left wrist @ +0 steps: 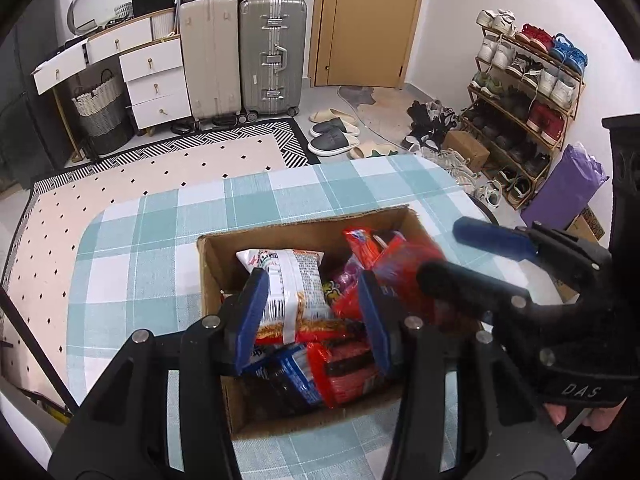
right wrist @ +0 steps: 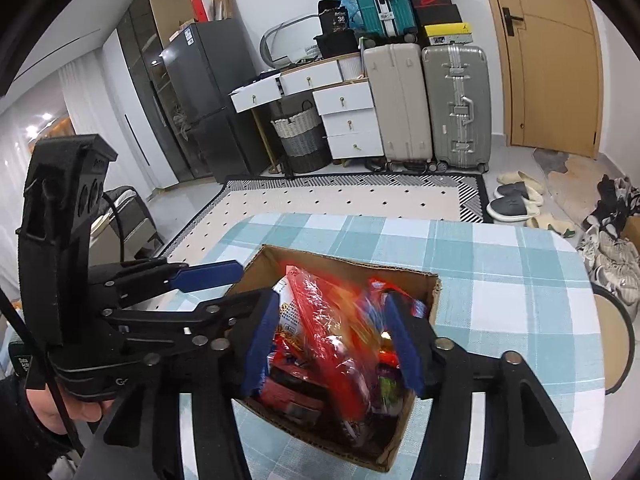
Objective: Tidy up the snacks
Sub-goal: 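Open both grippers to drop the red packs into the box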
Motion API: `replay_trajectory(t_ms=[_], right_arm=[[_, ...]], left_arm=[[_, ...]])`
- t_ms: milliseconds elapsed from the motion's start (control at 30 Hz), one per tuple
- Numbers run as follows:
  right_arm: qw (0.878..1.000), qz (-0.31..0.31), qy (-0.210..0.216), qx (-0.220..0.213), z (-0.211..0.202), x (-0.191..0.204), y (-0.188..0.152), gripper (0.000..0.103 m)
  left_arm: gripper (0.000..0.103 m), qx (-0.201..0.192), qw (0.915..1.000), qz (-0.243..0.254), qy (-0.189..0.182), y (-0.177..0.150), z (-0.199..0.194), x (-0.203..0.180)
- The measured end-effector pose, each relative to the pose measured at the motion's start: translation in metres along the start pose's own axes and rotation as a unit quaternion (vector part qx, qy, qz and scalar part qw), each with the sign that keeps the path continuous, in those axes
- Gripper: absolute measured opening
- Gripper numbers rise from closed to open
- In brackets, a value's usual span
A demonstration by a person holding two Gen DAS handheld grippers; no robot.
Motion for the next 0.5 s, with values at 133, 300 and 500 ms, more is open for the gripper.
replay_trajectory(t_ms=[133, 300, 500], right_arm=[[1.0, -0.001, 0.001, -0.01, -0.01, 0.005, -0.001, 0.059], [1.0, -0.011, -0.001, -0.019, -0.031, 0.015, -0.001, 0.06], [0.999, -0.032, -0.009, -0.034, -0.063, 0.04, -0.006, 0.067]], left_arm=[[0.058, -0.011, 0.9999, 0.004, 0.01, -0.004, -0.015, 0.003], [0.068, -0.026, 0.9995, 0.003, 0.02, -0.01, -0.038, 0.008], [0.074, -0.052, 0.9981, 0.003, 0.034, -0.019, -0.078, 0.009]])
Point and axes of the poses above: each gripper's, at about its wrist camera, not at the fingertips, and z roughly the way its jaws point, x to its left, y to its top, the point moved 4 cm from there along z, roughly the way its jaws point, and after that the axes turned 14 degrees about y, right-handed, at the moved point
